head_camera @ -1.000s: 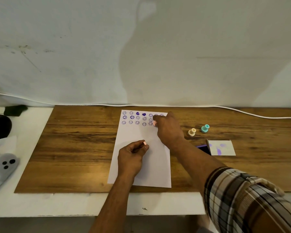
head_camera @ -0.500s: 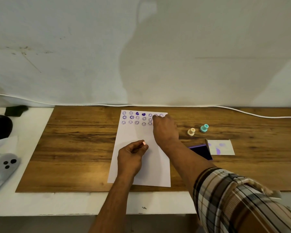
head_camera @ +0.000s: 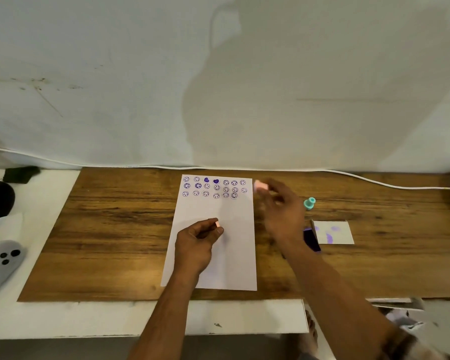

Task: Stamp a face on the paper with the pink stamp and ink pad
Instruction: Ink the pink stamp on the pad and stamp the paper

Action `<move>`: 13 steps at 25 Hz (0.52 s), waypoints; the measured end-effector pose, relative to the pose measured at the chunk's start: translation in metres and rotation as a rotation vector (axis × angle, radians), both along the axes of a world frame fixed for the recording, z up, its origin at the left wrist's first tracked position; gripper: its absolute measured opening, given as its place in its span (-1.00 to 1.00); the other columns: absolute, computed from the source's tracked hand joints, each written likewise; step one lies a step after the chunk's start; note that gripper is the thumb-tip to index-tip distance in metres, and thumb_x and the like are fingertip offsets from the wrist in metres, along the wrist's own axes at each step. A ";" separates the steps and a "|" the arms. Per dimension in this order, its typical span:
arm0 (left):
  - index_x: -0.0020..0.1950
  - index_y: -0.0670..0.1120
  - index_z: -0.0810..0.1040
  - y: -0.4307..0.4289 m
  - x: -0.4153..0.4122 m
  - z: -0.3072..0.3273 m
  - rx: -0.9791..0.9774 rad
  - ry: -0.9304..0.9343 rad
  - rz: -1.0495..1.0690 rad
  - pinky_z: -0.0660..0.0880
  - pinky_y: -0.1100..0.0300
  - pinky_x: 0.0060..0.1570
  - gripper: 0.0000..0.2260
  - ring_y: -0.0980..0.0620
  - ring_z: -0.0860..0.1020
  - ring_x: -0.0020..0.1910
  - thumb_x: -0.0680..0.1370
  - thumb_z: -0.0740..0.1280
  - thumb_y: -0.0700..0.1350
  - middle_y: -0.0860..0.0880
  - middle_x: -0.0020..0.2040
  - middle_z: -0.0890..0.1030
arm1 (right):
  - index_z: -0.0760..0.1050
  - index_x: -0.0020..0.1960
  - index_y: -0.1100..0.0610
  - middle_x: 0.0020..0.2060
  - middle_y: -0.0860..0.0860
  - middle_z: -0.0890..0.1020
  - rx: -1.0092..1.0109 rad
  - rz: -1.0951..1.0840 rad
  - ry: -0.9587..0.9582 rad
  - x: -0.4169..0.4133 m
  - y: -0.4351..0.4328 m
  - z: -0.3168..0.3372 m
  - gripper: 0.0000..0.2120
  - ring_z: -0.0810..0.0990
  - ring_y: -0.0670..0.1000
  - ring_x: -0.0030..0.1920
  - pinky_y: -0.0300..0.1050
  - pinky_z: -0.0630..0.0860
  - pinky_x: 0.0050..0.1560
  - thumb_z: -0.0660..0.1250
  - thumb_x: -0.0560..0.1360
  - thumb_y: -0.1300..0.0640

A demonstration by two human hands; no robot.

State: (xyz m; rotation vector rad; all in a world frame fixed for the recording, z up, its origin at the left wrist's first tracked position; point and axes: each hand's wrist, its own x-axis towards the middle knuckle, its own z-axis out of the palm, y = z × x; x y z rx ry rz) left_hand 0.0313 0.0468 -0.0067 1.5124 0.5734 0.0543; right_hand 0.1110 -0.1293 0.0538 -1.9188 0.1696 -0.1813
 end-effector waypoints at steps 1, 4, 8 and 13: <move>0.08 0.10 0.74 0.000 0.000 0.004 -0.023 -0.011 -0.010 0.57 0.45 -0.06 -0.75 0.33 0.68 -0.06 0.46 0.58 -0.16 0.20 -0.07 0.76 | 0.70 0.04 -0.24 -0.05 -0.21 0.74 0.128 -0.060 0.061 -0.023 -0.009 0.001 -0.84 0.68 -0.17 -0.02 -0.11 0.62 -0.06 0.52 0.53 0.01; 0.07 0.06 0.75 -0.007 -0.002 0.015 -0.081 -0.027 -0.100 0.59 0.41 -0.09 -0.76 0.20 0.72 -0.02 0.45 0.58 -0.19 0.13 -0.05 0.78 | 0.67 -0.02 -0.44 -0.05 -0.29 0.73 0.250 -0.090 0.206 -0.087 -0.032 0.003 -0.74 0.67 -0.14 0.04 -0.17 0.64 -0.11 0.53 0.45 -0.05; 0.08 -0.05 0.77 -0.025 -0.012 0.024 -0.187 -0.001 -0.233 0.65 0.24 -0.01 -0.79 0.01 0.75 0.02 0.46 0.56 -0.22 -0.04 0.02 0.79 | 0.64 -0.08 -0.43 -0.11 -0.55 0.61 0.093 0.047 0.190 -0.102 -0.035 0.005 -0.72 0.57 -0.42 0.03 -0.45 0.50 -0.25 0.53 0.45 -0.01; 0.13 -0.05 0.77 -0.030 -0.011 0.026 -0.180 -0.015 -0.239 0.66 0.19 0.02 -0.74 0.02 0.74 0.05 0.44 0.57 -0.16 0.02 0.05 0.78 | 0.66 0.01 -0.33 -0.01 -0.47 0.66 0.051 0.185 0.123 -0.091 -0.039 -0.001 -0.62 0.58 -0.39 0.12 -0.60 0.43 -0.07 0.54 0.50 0.19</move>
